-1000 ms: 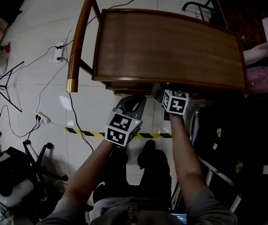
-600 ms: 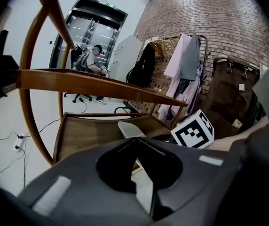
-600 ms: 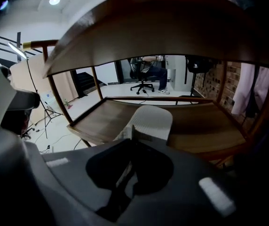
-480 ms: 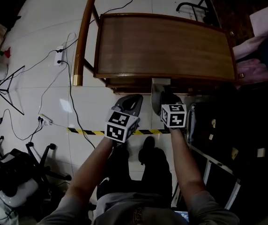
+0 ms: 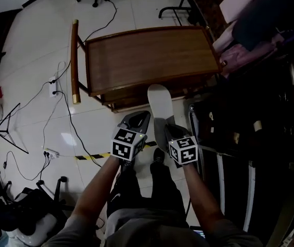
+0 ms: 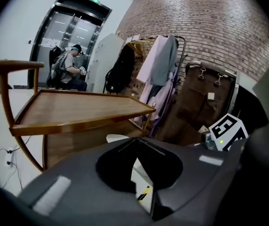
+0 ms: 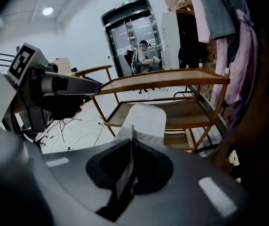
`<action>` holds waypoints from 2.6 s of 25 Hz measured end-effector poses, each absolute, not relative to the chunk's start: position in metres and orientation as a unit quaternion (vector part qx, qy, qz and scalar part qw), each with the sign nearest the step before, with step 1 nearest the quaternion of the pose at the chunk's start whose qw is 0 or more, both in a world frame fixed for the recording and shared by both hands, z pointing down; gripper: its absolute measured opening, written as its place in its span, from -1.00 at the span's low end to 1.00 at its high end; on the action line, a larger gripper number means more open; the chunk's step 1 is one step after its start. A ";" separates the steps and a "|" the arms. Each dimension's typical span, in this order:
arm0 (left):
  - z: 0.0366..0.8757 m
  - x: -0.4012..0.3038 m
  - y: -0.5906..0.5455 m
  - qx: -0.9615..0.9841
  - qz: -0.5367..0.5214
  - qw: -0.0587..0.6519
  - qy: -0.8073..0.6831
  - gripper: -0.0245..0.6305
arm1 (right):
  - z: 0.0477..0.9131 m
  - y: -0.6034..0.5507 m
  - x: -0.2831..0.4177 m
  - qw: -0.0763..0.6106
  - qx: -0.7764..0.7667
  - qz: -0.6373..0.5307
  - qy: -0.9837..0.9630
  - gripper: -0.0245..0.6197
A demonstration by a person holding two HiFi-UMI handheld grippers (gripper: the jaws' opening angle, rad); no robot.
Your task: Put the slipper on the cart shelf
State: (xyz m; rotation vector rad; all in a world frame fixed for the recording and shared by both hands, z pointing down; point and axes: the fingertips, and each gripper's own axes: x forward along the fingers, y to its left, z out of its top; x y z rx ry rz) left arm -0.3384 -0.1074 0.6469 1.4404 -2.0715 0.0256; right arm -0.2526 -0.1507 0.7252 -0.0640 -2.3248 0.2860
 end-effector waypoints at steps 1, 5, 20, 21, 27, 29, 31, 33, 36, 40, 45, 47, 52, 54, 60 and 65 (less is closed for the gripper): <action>0.637 -0.332 -0.111 0.555 0.012 0.301 -0.775 -0.90 | 0.714 -0.151 -0.243 0.384 -0.018 0.115 -0.916 -0.90; 0.597 -0.306 -0.125 0.604 0.026 0.279 -0.746 -0.90 | 0.663 -0.159 -0.214 0.349 0.033 0.122 -0.929 -0.90; 0.451 -0.177 -0.153 0.774 0.042 0.210 -0.595 -0.90 | 0.478 -0.180 -0.076 0.226 0.268 0.080 -0.933 -0.90; 0.448 -0.166 -0.155 0.782 0.047 0.208 -0.585 -0.90 | 0.471 -0.180 -0.063 0.221 0.280 0.080 -0.931 -0.90; 0.440 -0.083 -0.162 0.828 0.074 0.197 -0.519 -0.90 | 0.454 -0.173 0.023 0.204 0.345 0.088 -0.912 -0.90; 0.439 -0.054 -0.167 0.841 0.084 0.192 -0.499 -0.90 | 0.455 -0.167 0.053 0.201 0.361 0.094 -0.906 -0.90; 0.439 -0.024 -0.173 0.851 0.093 0.187 -0.481 -0.90 | 0.458 -0.163 0.084 0.201 0.379 0.102 -0.898 -0.90; 0.441 0.006 -0.181 0.860 0.105 0.185 -0.463 -0.90 | 0.462 -0.162 0.116 0.202 0.396 0.111 -0.889 -0.90; 0.450 0.052 -0.187 0.872 0.122 0.189 -0.435 -0.90 | 0.465 -0.160 0.162 0.199 0.424 0.123 -0.875 -0.90; 0.453 0.111 -0.194 0.887 0.131 0.188 -0.401 -0.90 | 0.465 -0.166 0.224 0.195 0.465 0.132 -0.853 -0.90; 0.448 0.176 -0.206 0.903 0.128 0.175 -0.371 -0.90 | 0.465 -0.183 0.302 0.190 0.513 0.138 -0.826 -0.90; 0.448 0.197 -0.213 0.906 0.128 0.171 -0.366 -0.90 | 0.467 -0.192 0.330 0.188 0.529 0.142 -0.816 -0.90; 0.452 0.242 -0.229 0.911 0.135 0.171 -0.352 -0.90 | 0.475 -0.215 0.387 0.193 0.551 0.147 -0.798 -0.90; 0.456 0.259 -0.235 0.912 0.138 0.172 -0.346 -0.90 | 0.478 -0.224 0.410 0.191 0.563 0.150 -0.790 -0.90; 0.459 0.314 -0.253 0.918 0.145 0.174 -0.327 -0.90 | 0.482 -0.250 0.484 0.175 0.613 0.158 -0.754 -0.90; 0.462 0.354 -0.264 0.921 0.147 0.175 -0.316 -0.90 | 0.490 -0.272 0.530 0.172 0.632 0.160 -0.738 -0.90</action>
